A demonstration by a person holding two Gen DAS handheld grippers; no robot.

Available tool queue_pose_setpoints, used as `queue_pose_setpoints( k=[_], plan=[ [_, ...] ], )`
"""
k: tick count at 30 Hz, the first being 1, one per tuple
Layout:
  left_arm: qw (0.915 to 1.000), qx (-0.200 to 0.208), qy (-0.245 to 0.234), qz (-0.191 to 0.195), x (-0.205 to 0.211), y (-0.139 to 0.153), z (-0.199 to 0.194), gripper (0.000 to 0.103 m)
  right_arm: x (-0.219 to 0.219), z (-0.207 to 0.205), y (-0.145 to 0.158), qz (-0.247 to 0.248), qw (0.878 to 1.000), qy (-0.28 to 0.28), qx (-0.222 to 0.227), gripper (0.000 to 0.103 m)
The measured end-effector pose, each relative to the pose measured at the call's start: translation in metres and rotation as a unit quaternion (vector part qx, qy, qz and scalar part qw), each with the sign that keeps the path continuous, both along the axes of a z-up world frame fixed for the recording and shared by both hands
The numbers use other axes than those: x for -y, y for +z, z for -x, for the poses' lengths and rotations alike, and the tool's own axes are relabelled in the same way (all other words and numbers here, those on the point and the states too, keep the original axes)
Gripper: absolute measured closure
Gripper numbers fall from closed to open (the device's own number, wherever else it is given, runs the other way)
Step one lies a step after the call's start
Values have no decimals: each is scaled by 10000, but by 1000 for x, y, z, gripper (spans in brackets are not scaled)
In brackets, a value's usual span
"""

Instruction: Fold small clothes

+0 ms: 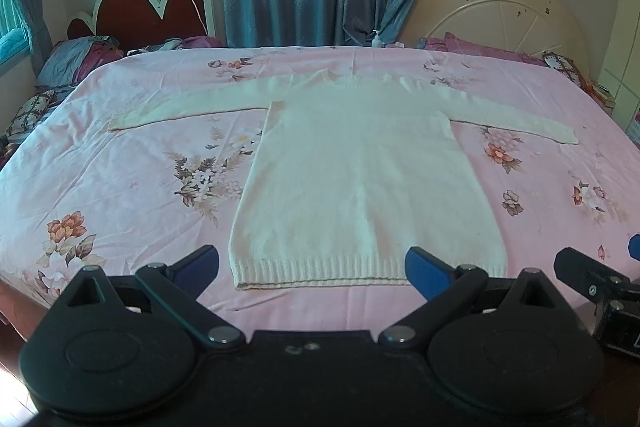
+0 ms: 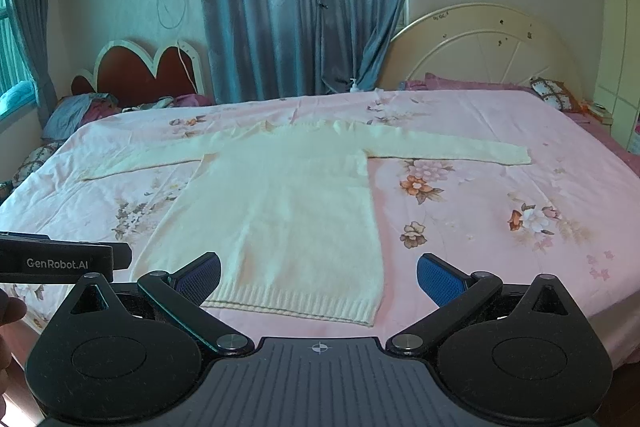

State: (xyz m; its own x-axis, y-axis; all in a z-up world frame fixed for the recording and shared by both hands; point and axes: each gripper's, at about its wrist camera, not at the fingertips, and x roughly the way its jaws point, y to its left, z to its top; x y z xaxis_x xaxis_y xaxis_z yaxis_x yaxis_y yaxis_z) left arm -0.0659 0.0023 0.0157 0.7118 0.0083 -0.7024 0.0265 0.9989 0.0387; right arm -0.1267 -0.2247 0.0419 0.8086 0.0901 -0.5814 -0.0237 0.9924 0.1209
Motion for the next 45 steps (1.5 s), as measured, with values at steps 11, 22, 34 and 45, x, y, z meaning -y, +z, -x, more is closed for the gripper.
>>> queue_pose_setpoints(
  k=[11, 22, 34, 45],
  plan=[
    [10000, -47, -36, 27, 2, 1, -4, 3, 2, -1, 1, -17, 10000, -22, 10, 0],
    [10000, -72, 39, 35, 2, 1, -9, 3, 4, -6, 0, -46, 10000, 1, 11, 0],
    [9999, -85, 44, 39, 0, 0, -13, 3, 3, -12, -1, -46, 10000, -14, -4, 0],
    [9999, -80, 69, 3, -7, -3, -24, 3, 0, -19, -5, -7, 10000, -50, -42, 0]
  ],
)
